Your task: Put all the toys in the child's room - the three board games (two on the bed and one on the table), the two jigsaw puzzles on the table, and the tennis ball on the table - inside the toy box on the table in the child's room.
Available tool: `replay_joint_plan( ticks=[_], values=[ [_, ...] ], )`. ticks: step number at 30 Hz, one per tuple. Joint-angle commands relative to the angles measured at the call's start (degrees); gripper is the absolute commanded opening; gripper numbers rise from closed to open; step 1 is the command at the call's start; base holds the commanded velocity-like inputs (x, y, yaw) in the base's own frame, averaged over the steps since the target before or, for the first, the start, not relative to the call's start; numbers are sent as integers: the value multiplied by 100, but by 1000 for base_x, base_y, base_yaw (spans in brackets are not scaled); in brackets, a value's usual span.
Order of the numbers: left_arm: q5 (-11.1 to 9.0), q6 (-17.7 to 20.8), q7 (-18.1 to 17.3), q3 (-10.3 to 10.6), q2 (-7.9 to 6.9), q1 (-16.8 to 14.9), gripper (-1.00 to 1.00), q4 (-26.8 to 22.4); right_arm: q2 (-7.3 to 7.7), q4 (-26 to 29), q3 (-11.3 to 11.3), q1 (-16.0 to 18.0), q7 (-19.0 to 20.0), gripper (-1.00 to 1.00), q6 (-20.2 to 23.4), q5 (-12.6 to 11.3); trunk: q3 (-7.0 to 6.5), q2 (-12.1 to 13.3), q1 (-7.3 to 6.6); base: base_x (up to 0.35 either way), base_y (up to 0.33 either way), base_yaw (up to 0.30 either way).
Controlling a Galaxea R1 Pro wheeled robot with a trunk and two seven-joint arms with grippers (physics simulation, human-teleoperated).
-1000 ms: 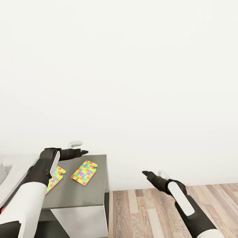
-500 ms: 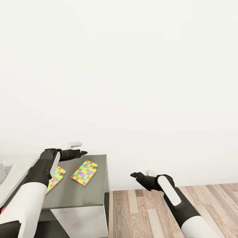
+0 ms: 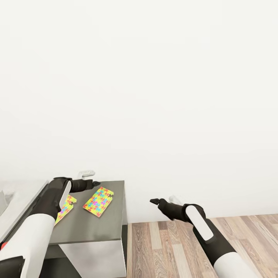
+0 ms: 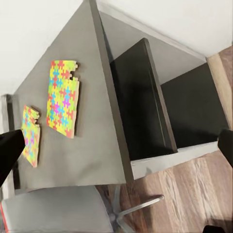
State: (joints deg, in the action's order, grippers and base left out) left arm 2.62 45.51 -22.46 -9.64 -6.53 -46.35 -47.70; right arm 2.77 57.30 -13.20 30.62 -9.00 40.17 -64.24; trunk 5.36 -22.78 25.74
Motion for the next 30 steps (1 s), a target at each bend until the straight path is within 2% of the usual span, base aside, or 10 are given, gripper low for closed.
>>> replay_joint_plan(
  ticks=[1, 5, 11, 22, 30],
  values=[
    [27, 24, -36, -16, -1, -6, 100, 12, 9, 5, -15, 5, 26, 100, 2, -57, 13, -13, 4, 0, 0, 0],
    [31, -92, -32, -30, -42, -7, 100, 289, 15, -5, -15, 7, 305, 100, -5, -51, 13, -13, 4, 0, 0, 0],
    [38, -410, -23, -39, -133, -8, 100, 626, 6, -3, -21, 6, 396, 100, -15, -50, 13, -13, 4, 0, 0, 0],
    [37, -503, 407, -38, -167, -7, 100, 698, 0, 0, -26, 5, 416, 100, -29, -47, 13, -13, 4, 0, 0, 0],
    [43, -530, 477, -33, -165, -6, 100, 700, 4, -5, -25, 5, 417, 100, -35, -45, 13, -13, 4, 0, 0, 0]
  ],
)
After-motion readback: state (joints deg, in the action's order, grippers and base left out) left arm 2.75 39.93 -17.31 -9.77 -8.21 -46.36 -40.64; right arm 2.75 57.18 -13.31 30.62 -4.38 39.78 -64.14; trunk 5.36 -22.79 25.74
